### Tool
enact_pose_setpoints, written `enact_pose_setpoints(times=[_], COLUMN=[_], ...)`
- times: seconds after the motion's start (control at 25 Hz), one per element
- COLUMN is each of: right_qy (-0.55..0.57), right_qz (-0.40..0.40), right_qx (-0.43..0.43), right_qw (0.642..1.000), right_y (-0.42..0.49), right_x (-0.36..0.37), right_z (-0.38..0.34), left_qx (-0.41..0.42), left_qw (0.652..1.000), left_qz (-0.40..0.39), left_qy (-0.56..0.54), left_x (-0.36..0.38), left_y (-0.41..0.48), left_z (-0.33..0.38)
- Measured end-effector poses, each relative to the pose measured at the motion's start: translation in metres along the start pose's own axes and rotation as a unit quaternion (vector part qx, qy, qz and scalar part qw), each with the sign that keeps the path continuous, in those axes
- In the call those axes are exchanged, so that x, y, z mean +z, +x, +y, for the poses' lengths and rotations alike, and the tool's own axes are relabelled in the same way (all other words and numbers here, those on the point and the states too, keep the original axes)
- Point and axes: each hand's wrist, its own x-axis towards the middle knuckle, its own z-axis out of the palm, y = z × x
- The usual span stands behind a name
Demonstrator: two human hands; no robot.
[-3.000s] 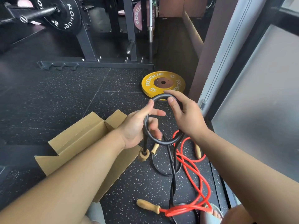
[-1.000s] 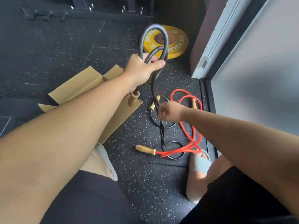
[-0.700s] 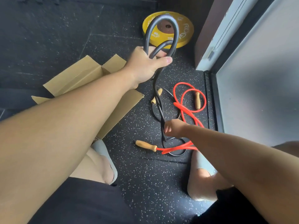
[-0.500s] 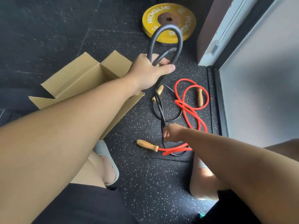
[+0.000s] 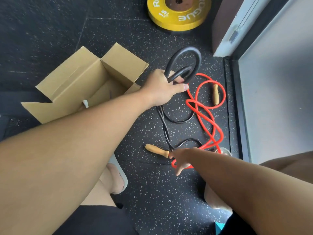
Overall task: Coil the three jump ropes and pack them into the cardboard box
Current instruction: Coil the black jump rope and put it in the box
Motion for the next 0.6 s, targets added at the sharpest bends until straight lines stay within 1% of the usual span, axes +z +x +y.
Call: enact_pose_setpoints(times=[0.08,0.2,0.36,0.48,0.56,0.6], right_qy=[-0.014,0.007,-0.044,-0.093,-0.101,-0.103], right_qz=[-0.034,-0.070,-0.064,-0.072,-0.041,-0.009], right_qx=[0.003,0.000,-0.022,-0.017,-0.009,-0.003], right_qw=[0.999,0.998,0.997,0.993,0.994,0.995], right_y=[0.001,0.001,-0.011,-0.024,-0.027,-0.025], right_x=[0.004,0.005,0.006,0.020,0.031,0.036], right_z=[-0.004,-0.005,0.002,0.013,0.020,0.022], left_qx=[-0.001,0.007,0.037,0.052,0.054,0.057], left_qw=[1.000,1.000,0.998,0.995,0.995,0.995], left_qz=[0.000,0.002,0.003,0.021,0.027,0.026], left_qy=[0.000,0.009,0.058,0.080,0.083,0.081], left_x=[0.002,0.001,-0.007,-0.014,-0.014,-0.013], left_y=[0.005,0.009,0.010,0.007,0.003,0.000], left_z=[-0.001,0.001,0.010,0.013,0.012,0.012])
